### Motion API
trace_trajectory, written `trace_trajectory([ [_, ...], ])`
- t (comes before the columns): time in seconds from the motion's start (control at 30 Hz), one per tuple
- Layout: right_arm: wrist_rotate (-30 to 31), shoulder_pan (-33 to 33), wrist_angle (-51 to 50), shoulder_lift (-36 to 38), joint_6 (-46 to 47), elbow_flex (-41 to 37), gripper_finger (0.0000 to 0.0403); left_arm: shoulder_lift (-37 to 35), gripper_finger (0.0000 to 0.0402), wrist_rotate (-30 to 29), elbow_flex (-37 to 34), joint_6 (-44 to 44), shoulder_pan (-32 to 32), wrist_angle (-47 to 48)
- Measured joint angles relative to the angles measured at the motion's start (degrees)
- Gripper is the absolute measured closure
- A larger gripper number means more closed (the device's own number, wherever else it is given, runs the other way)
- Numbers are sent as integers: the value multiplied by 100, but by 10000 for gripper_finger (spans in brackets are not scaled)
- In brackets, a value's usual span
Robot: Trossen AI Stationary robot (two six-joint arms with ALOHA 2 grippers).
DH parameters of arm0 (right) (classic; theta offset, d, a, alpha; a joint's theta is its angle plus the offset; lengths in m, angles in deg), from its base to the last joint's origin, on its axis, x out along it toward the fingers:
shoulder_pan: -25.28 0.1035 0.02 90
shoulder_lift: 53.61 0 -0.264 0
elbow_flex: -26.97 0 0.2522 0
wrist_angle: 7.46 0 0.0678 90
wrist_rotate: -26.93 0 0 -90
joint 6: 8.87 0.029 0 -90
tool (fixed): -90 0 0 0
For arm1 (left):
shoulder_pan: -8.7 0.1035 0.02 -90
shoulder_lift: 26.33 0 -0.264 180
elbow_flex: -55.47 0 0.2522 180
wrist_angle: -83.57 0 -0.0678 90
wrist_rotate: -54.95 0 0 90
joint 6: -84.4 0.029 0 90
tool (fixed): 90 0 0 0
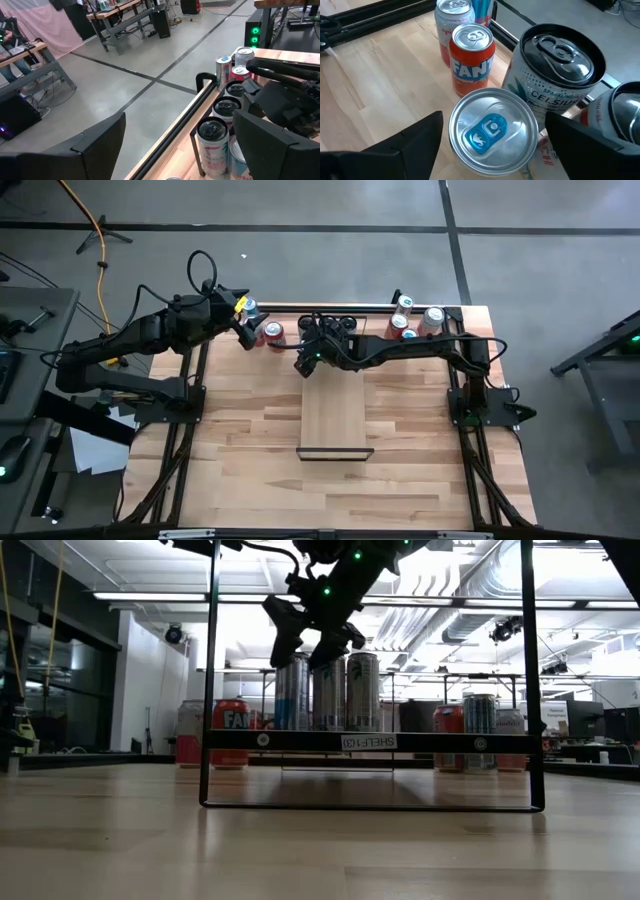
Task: Place canned beverage on shelf
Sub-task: Put the bottom left blue soda can on the shelf, then put the top left blue soda can on the shelf aligned with the other blue soda can
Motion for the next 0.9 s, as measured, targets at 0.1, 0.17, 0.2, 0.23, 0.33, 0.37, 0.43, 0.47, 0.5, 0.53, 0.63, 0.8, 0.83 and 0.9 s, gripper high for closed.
trace_trajectory([
  [0.1, -140, 0, -54, 58, -2, 0, 64, 0, 76, -1, 0, 0, -1, 0],
  [0.17, -273, 0, -130, 152, -2, 2, 64, 0, 76, -1, -1, 1, -2, 2],
  [0.2, -289, 2, -144, 186, -18, 2, 64, 0, 76, -1, -1, 2, -1, 1],
  [0.23, -303, 2, -158, 232, -71, 2, 64, 0, 76, -2, -1, 10, 0, -1],
  [0.33, -330, 2, -263, 364, -244, 2, 64, 0, 76, -4, -1, 38, 0, -2],
  [0.37, -326, 2, -310, 413, -254, 2, 64, 0, 76, -4, -1, 41, 0, 5],
  [0.43, -338, 11, -435, 550, -258, 2, 64, 0, 76, -4, -2, 64, -2, 0],
  [0.47, -344, 23, -495, 623, -258, 4, 64, 0, 76, -4, -3, 92, -2, 4],
  [0.5, -357, 33, -614, 706, -277, 4, 64, 0, 76, -4, -3, 95, -2, 2],
  [0.53, -338, 41, -748, 773, -378, 4, 64, 0, 76, -4, -3, 95, -2, 7],
  [0.63, -338, 52, -1365, 1104, -763, 7, 64, 0, 76, 17, -3, 93, -4, 15],
  [0.8, -166, 5, -2402, 1686, -970, 2, 64, 0, 76, 168, -3, -16, -2, 16],
  [0.83, -126, -3, -2466, 1846, -998, -58, 64, 0, 76, 206, -2, -52, -1, 12],
  [0.9, 19, -15, -2603, 2202, -1028, -360, 64, 0, 76, 226, -3, -138, -2, 7],
])
